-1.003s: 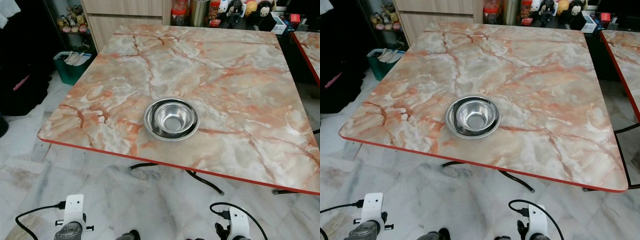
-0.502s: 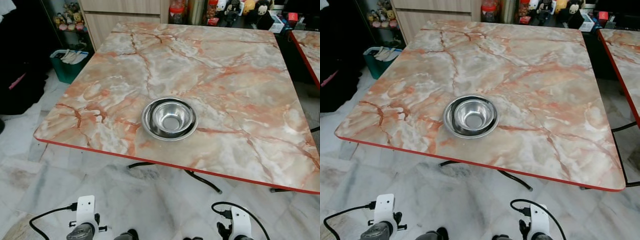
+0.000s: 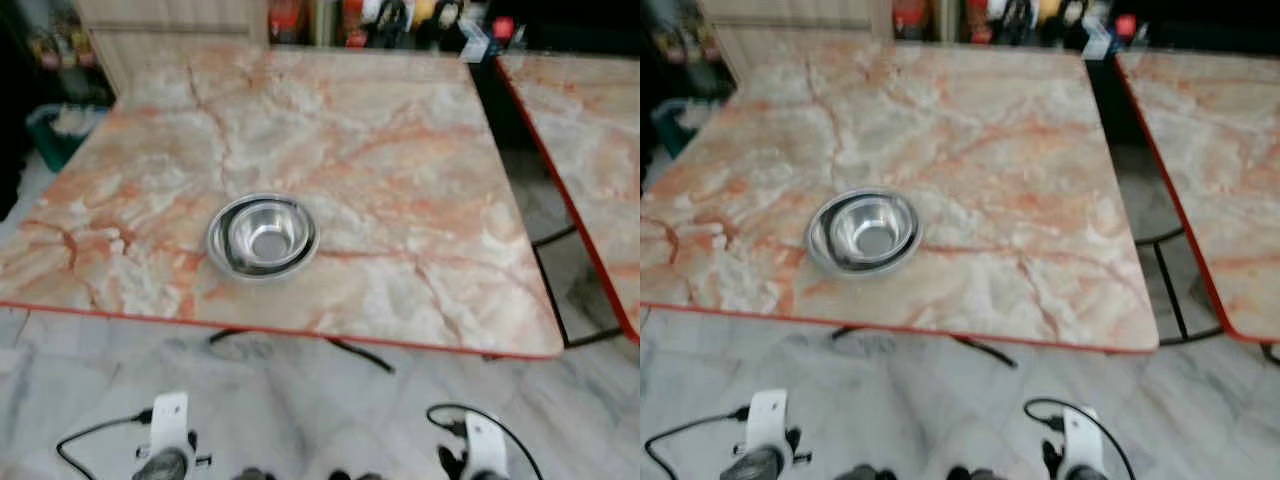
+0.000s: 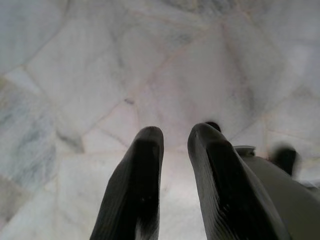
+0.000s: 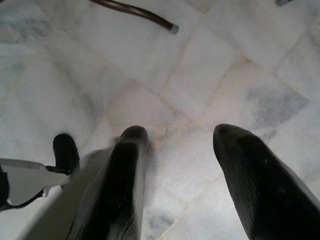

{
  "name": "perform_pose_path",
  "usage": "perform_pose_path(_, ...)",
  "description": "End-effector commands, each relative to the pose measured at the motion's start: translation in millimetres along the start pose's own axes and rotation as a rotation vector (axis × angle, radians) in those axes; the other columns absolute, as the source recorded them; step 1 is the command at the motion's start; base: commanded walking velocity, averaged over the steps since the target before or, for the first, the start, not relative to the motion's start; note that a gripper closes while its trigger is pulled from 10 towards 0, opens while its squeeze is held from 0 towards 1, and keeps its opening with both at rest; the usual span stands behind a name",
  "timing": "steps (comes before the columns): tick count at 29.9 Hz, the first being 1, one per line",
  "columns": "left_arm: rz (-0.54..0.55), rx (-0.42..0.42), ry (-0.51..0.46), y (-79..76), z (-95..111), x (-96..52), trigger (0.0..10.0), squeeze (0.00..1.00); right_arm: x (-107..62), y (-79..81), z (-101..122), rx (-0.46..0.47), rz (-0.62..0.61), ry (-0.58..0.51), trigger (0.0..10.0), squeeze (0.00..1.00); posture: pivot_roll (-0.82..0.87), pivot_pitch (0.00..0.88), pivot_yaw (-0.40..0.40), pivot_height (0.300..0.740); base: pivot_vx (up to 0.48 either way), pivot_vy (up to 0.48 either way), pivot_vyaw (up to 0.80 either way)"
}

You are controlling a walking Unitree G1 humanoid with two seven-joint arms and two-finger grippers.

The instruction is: Setting the table

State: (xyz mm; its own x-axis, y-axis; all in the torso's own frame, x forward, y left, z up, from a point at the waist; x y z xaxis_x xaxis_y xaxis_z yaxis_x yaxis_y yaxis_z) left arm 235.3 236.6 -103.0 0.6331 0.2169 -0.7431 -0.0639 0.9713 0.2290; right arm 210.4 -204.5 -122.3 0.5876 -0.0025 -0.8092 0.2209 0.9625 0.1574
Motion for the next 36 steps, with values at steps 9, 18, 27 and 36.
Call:
perform_pose_path(9,-0.003,0.0,0.022,-3.9,-8,-1.2,10.0,0.0,-2.6,-9.7,-7,-0.007,-0.022,0.019,10.0,0.0,0.0,0.141,0.004,0.74,0.0,-0.48,0.0)
perform_pose_path(18,-0.005,0.005,0.034,-3.2,-13,-2.3,10.0,0.0,-3.0,-9.8,-9,-0.009,-0.021,0.022,10.0,0.0,0.0,0.128,0.006,0.74,0.0,-0.48,0.0)
perform_pose_path(27,-0.01,0.015,0.042,-4.1,-17,-2.9,10.0,0.0,-3.2,-9.7,-10,-0.011,-0.019,0.024,10.0,0.0,0.0,0.115,0.008,0.74,0.0,-0.477,0.0)
perform_pose_path(36,-0.02,0.018,0.041,-7.8,-16,-2.8,10.0,0.0,-3.2,-10.4,-10,-0.008,-0.026,0.02,10.0,0.0,0.0,0.131,0.009,0.74,0.0,-0.034,0.0)
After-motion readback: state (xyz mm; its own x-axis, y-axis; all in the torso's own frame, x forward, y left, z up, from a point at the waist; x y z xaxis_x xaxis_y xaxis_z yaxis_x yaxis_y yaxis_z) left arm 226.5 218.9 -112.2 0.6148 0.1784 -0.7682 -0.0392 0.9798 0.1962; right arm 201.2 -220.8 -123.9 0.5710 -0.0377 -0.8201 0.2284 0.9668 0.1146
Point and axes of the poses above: a point about 5 cm out from each wrist's last joint towards the gripper, its own x axis pointing out of the wrist towards the gripper, its own z axis along the axis of the wrist's last joint, y = z × x, the point moved 5 cm from there along x, pointing out of the wrist towards the gripper, and after that the axes turned 11 degrees about x, right-handed, at the moved point
